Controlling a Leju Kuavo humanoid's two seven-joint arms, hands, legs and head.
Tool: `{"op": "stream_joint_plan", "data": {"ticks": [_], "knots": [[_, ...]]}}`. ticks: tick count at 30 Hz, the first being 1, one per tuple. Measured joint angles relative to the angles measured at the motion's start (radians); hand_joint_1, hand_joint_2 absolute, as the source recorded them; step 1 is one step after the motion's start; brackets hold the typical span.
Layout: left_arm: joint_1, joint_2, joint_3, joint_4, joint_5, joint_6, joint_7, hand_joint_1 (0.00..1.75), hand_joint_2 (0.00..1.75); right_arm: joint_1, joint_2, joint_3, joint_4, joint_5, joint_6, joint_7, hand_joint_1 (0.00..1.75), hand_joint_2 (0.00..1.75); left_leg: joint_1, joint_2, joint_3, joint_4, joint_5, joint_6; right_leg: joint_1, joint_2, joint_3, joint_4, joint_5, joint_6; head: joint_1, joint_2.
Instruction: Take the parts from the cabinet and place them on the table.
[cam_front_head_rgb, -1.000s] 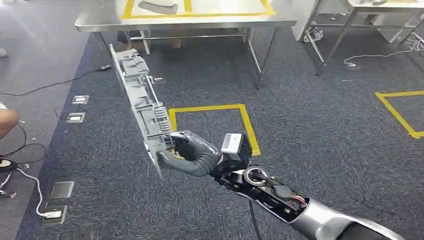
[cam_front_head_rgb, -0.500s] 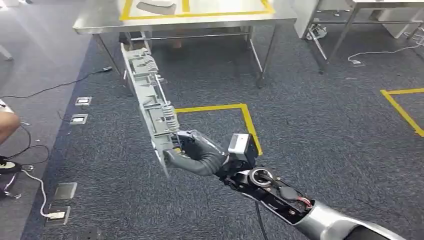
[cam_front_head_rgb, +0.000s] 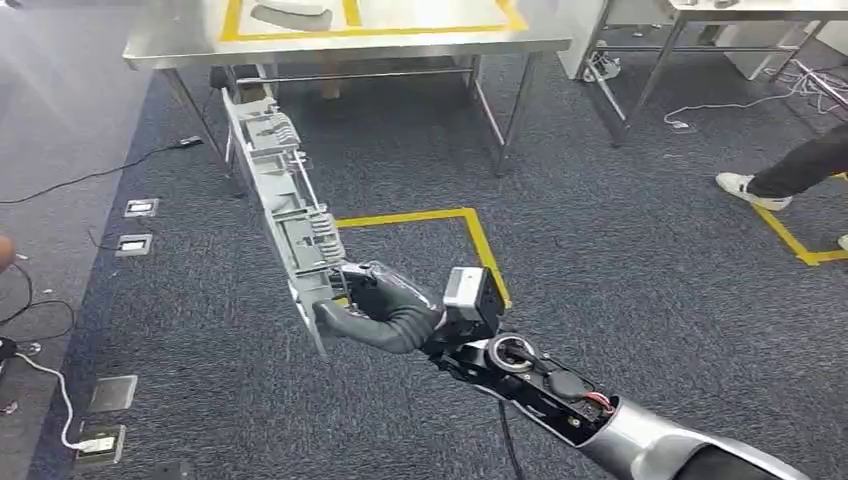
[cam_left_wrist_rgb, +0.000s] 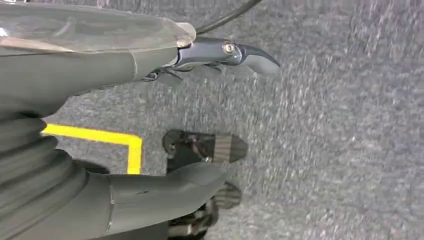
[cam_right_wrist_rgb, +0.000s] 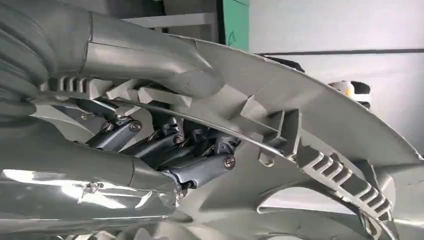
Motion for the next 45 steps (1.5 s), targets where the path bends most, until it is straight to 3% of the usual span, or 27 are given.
{"op": "stream_joint_plan", "data": {"ticks": [2, 3, 4, 5, 8, 9, 11, 12, 13, 19, 27, 28, 29, 30, 31, 32, 34, 35, 36, 37, 39, 40, 41, 42, 45], "knots": [[0.001, 0.000, 0.000, 0.000, -0.001, 0.000, 0.000, 0.00, 1.75, 0.001, 0.000, 0.000, 0.000, 0.000, 0.000, -0.002, 1.75, 1.75, -0.004, 0.002, 0.000, 0.000, -0.002, 0.004, 0.000, -0.001, -0.082, 0.173, -0.078, 0.004, 0.012, 0.000], [0.001, 0.000, 0.000, 0.000, -0.002, 0.000, 0.000, 0.00, 1.75, 0.002, 0.000, 0.000, 0.000, 0.000, 0.000, -0.002, 1.75, 1.75, -0.006, 0.003, 0.000, 0.001, -0.002, 0.005, 0.000, -0.001, -0.115, 0.241, -0.097, 0.005, 0.016, 0.000], [0.001, -0.001, 0.000, 0.000, -0.002, 0.000, 0.000, 0.00, 1.75, 0.004, 0.000, 0.000, 0.000, 0.000, 0.000, -0.002, 1.75, 1.75, -0.008, 0.003, 0.002, 0.001, -0.003, 0.006, 0.000, -0.001, -0.127, 0.259, -0.090, 0.002, 0.018, 0.000], [0.001, -0.002, 0.000, 0.000, -0.002, 0.000, 0.000, 0.00, 1.75, 0.005, 0.000, 0.000, 0.000, 0.000, 0.000, -0.002, 1.75, 1.75, -0.009, 0.003, 0.003, 0.001, -0.004, 0.008, 0.001, -0.001, -0.114, 0.228, -0.060, -0.001, 0.020, 0.000], [0.001, -0.002, 0.000, 0.000, -0.002, 0.001, 0.000, 0.00, 1.75, 0.003, -0.001, 0.000, 0.000, 0.000, 0.000, -0.002, 1.75, 1.75, -0.011, 0.003, 0.014, 0.001, -0.011, 0.003, 0.008, -0.013, 0.008, -0.037, 0.073, -0.021, 0.030, 0.000], [0.001, -0.002, 0.000, 0.000, -0.002, 0.002, 0.000, 0.00, 1.75, 0.002, -0.001, 0.000, 0.000, 0.000, 0.000, -0.003, 1.75, 1.75, -0.017, 0.003, 0.013, 0.002, -0.013, -0.001, 0.016, -0.020, 0.022, -0.059, 0.061, -0.024, 0.027, 0.000], [0.003, -0.002, 0.000, 0.000, -0.002, 0.005, 0.000, 0.00, 1.75, 0.001, 0.000, 0.000, 0.000, 0.003, 0.000, -0.004, 1.75, 1.75, -0.016, 0.007, 0.009, 0.003, -0.010, -0.008, 0.018, -0.015, 0.020, -0.071, 0.061, -0.025, 0.029, 0.000], [0.004, 0.001, 0.000, 0.000, 0.000, 0.006, -0.001, 0.00, 1.75, 0.002, 0.000, 0.001, 0.000, 0.010, 0.000, -0.001, 1.75, 1.75, -0.022, 0.009, 0.009, 0.006, -0.017, 0.003, 0.012, -0.014, 0.022, -0.076, 0.062, -0.019, 0.021, 0.000], [0.005, 0.000, 0.000, 0.000, 0.001, 0.007, -0.001, 0.00, 1.75, 0.002, 0.000, 0.001, 0.000, 0.014, -0.003, 0.002, 1.75, 1.75, -0.019, 0.012, 0.010, 0.005, -0.016, 0.006, 0.014, -0.011, 0.023, -0.077, 0.062, -0.019, 0.018, 0.000], [0.005, 0.000, 0.000, 0.000, 0.001, 0.009, -0.002, 0.00, 1.75, 0.002, 0.000, 0.001, 0.000, 0.012, 0.005, 0.000, 1.75, 1.75, -0.019, 0.012, 0.017, -0.009, -0.009, -0.005, 0.015, -0.009, 0.022, -0.077, 0.061, -0.024, -0.003, 0.000], [0.005, 0.000, 0.000, 0.000, 0.003, 0.002, 0.005, 0.00, 1.75, 0.003, 0.000, 0.001, 0.000, 0.012, 0.016, -0.008, 1.75, 1.75, -0.019, 0.012, 0.017, -0.013, -0.008, -0.010, 0.015, -0.009, 0.022, -0.076, 0.061, -0.026, -0.006, 0.000], [0.005, 0.000, 0.000, 0.000, 0.003, 0.000, 0.006, 0.00, 1.75, 0.003, 0.000, 0.001, 0.001, 0.013, 0.018, -0.009, 1.75, 1.75, -0.022, 0.012, 0.016, -0.008, -0.010, -0.006, 0.010, -0.010, 0.024, -0.084, 0.065, -0.023, -0.006, 0.000], [0.006, 0.003, 0.000, 0.000, 0.004, 0.000, 0.009, 0.00, 1.75, 0.003, 0.000, 0.000, 0.001, 0.013, 0.020, -0.010, 1.75, 1.75, -0.024, 0.011, 0.019, -0.016, -0.007, 0.005, 0.009, -0.010, 0.028, -0.091, 0.069, -0.017, -0.008, 0.000], [0.005, 0.001, 0.000, -0.001, 0.004, -0.001, 0.011, 0.00, 1.75, 0.003, 0.002, 0.000, 0.000, 0.013, 0.021, -0.010, 1.75, 1.75, -0.017, 0.013, 0.035, -0.043, 0.003, 0.009, 0.018, -0.009, 0.036, -0.101, 0.070, -0.013, -0.011, 0.000], [0.006, -0.003, 0.000, -0.002, 0.003, -0.002, 0.012, 0.00, 1.75, 0.005, 0.002, -0.001, 0.001, 0.013, 0.021, -0.010, 1.75, 1.75, -0.010, 0.016, 0.053, -0.066, 0.012, 0.007, 0.016, -0.011, 0.034, -0.086, 0.060, -0.012, -0.008, 0.000], [0.005, -0.003, 0.000, -0.002, 0.003, -0.003, 0.014, 0.00, 1.75, 0.003, 0.002, -0.001, 0.001, 0.013, 0.022, -0.011, 1.75, 1.75, -0.005, 0.018, 0.062, -0.077, 0.016, 0.011, 0.015, -0.009, 0.009, -0.035, 0.029, -0.009, -0.005, 0.000], [0.006, -0.003, 0.000, -0.002, 0.003, -0.003, 0.018, 0.00, 1.75, 0.005, 0.002, -0.002, 0.002, 0.013, 0.023, -0.012, 1.75, 1.75, -0.002, 0.019, 0.066, -0.077, 0.012, 0.009, 0.008, -0.009, -0.074, 0.131, -0.041, 0.003, 0.007, 0.000], [0.006, -0.003, 0.000, -0.002, 0.003, -0.003, 0.019, 0.00, 1.75, 0.007, 0.002, -0.002, 0.003, 0.013, 0.023, -0.012, 1.75, 1.75, -0.001, 0.019, 0.067, -0.075, 0.009, 0.007, 0.002, -0.010, -0.112, 0.199, -0.061, 0.008, 0.009, 0.000], [0.006, -0.003, 0.000, -0.002, 0.003, -0.003, 0.019, 0.00, 1.75, 0.009, 0.002, -0.002, 0.005, 0.013, 0.023, -0.012, 1.75, 1.75, 0.001, 0.019, 0.068, -0.073, 0.007, 0.004, -0.003, -0.010, -0.128, 0.222, -0.058, 0.013, 0.009, 0.000], [0.006, -0.003, 0.000, -0.002, 0.003, -0.003, 0.019, 0.00, 1.75, 0.012, 0.002, -0.002, 0.008, 0.013, 0.023, -0.012, 1.75, 1.75, 0.005, 0.017, 0.068, -0.069, 0.003, -0.002, -0.007, -0.010, -0.123, 0.201, -0.037, 0.017, 0.010, 0.000], [0.007, -0.004, 0.000, -0.002, 0.003, -0.003, 0.019, 0.00, 1.75, 0.012, 0.002, -0.002, 0.009, 0.013, 0.024, -0.011, 1.75, 1.75, 0.017, 0.012, 0.070, -0.049, -0.018, -0.019, -0.021, -0.014, -0.040, 0.025, 0.069, 0.036, 0.015, 0.000], [0.007, -0.003, 0.000, -0.003, 0.003, -0.003, 0.019, 0.00, 1.75, 0.010, 0.002, -0.002, 0.009, 0.013, 0.023, -0.011, 1.75, 1.75, 0.021, 0.012, 0.069, -0.033, -0.032, -0.031, -0.031, -0.019, -0.001, -0.064, 0.095, 0.048, 0.021, 0.000], [0.005, 0.003, 0.000, -0.003, 0.003, -0.003, 0.019, 0.00, 1.75, 0.009, 0.002, -0.002, 0.010, 0.013, 0.024, -0.012, 1.75, 1.75, 0.010, 0.010, 0.061, -0.023, -0.040, -0.042, -0.019, -0.007, 0.007, -0.063, 0.068, 0.042, 0.028, 0.000], [0.005, 0.001, 0.000, -0.004, 0.000, -0.004, 0.019, 0.00, 1.75, 0.010, 0.003, -0.003, 0.010, 0.013, 0.024, -0.014, 1.75, 1.75, 0.012, 0.010, 0.059, -0.019, -0.041, -0.046, -0.021, 0.000, 0.003, -0.060, 0.066, 0.011, 0.024, 0.000], [0.005, 0.001, 0.000, -0.005, 0.000, -0.006, 0.019, 0.00, 1.75, 0.013, 0.003, -0.003, 0.011, 0.015, 0.022, -0.012, 1.75, 1.75, 0.018, 0.011, 0.071, -0.027, -0.049, -0.060, -0.016, 0.005, 0.011, -0.054, 0.053, -0.016, 0.007, 0.000]]}}
